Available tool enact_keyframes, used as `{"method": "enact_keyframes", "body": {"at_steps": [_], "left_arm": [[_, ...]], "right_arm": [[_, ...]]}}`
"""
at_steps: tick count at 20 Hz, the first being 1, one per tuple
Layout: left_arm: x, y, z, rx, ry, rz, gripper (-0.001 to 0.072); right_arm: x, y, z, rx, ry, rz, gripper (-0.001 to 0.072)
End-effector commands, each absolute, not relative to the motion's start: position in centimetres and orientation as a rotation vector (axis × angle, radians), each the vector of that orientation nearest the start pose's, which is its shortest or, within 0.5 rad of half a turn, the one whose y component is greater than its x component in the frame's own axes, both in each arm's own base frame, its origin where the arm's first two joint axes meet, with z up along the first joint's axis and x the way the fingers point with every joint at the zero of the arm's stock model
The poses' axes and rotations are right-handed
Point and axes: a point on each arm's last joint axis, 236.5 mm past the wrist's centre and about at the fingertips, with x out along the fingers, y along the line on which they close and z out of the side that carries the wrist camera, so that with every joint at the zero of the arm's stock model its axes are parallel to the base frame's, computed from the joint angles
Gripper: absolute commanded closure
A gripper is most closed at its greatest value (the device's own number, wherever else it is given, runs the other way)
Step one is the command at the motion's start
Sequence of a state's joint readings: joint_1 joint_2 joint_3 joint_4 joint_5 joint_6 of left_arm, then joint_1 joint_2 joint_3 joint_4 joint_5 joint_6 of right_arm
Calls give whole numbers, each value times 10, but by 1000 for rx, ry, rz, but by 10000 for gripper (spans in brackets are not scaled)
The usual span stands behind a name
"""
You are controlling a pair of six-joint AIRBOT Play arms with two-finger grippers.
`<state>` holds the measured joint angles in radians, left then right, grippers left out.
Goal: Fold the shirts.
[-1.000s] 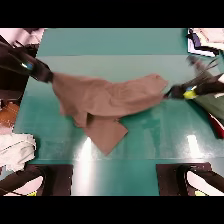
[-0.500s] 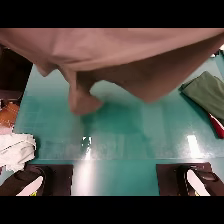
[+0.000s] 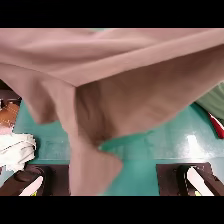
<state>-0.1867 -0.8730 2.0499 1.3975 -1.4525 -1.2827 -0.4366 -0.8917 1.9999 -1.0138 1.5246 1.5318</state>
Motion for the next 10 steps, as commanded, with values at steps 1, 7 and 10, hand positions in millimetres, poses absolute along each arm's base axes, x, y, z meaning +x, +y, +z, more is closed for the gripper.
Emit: {"method": "enact_keyframes", "body": {"at_steps": [1, 7, 10], "left_arm": [[289, -98, 382, 276, 490, -435, 681], [365, -115, 144, 274, 1196, -528, 681], [411, -123, 77, 273, 1258, -534, 680]], "right_arm": [[301, 8, 359, 308, 691, 165, 695], [378, 70, 162, 439, 1257, 352, 694], [426, 78, 96, 508, 1286, 314, 694]]}}
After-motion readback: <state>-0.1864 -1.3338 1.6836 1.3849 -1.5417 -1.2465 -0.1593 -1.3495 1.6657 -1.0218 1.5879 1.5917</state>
